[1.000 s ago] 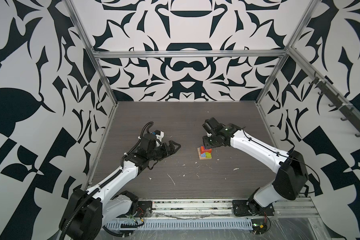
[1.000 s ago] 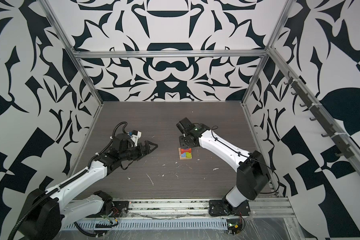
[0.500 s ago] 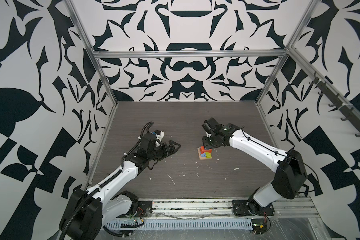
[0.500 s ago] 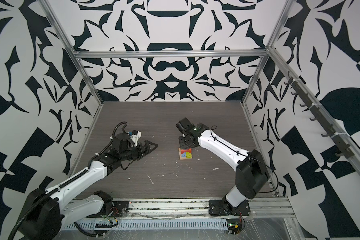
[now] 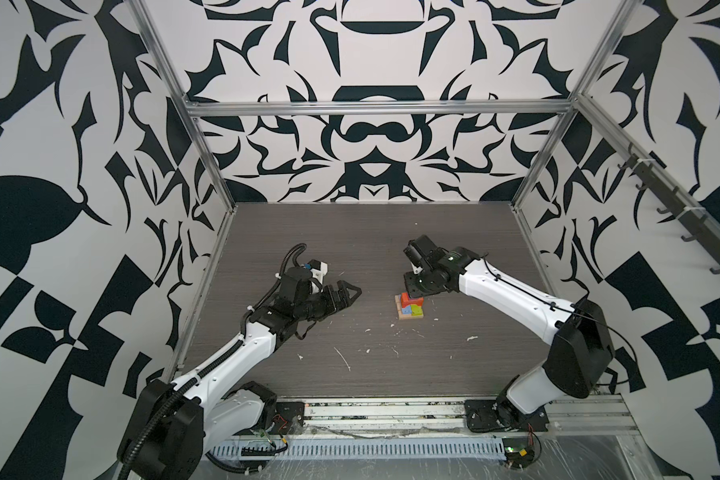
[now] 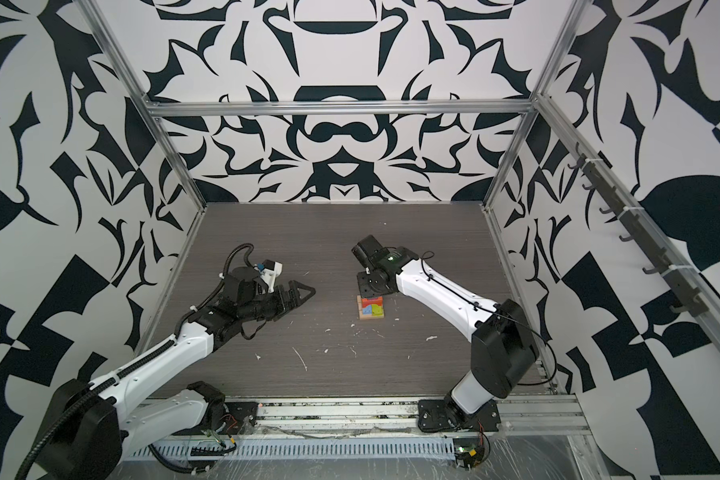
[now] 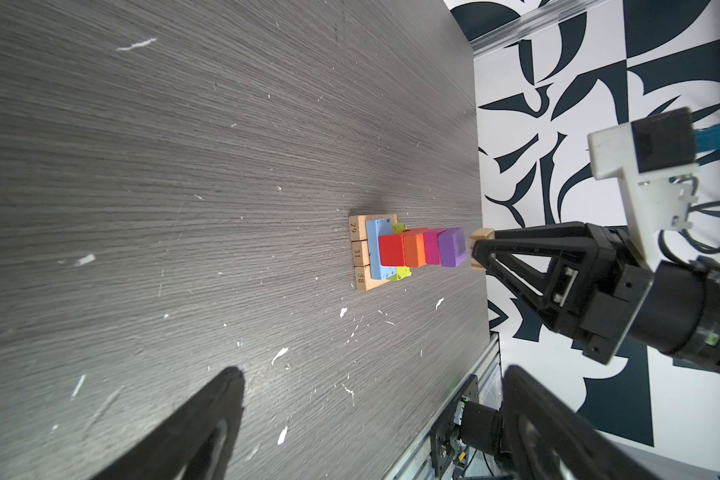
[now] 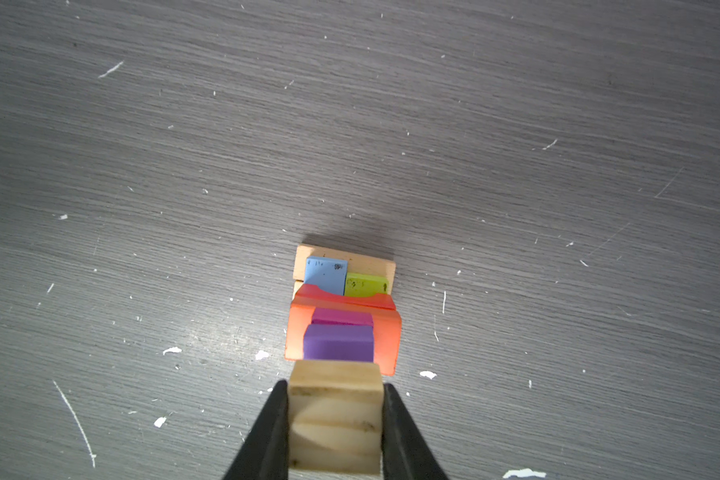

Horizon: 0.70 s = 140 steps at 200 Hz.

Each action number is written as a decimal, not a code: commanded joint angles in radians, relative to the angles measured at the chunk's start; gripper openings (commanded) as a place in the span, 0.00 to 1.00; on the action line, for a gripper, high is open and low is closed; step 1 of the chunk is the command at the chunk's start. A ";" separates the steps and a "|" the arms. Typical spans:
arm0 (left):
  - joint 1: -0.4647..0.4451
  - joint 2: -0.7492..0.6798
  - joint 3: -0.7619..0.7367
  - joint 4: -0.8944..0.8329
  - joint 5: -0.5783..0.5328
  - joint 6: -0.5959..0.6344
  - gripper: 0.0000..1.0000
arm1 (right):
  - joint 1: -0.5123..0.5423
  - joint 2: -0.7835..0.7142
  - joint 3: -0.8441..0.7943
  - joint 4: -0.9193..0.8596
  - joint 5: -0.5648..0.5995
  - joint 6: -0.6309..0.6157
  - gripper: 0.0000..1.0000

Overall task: Build the wood block tower
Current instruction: 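Lower the pine cube onto the purple cube with the right gripper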

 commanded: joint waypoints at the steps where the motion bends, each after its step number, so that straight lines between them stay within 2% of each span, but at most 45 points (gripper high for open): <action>1: 0.003 -0.014 -0.024 0.004 0.000 -0.004 0.99 | -0.003 0.009 0.023 0.013 -0.005 0.006 0.33; 140: 0.003 -0.016 -0.023 0.003 0.004 -0.004 1.00 | -0.002 0.013 0.015 0.017 0.005 0.008 0.33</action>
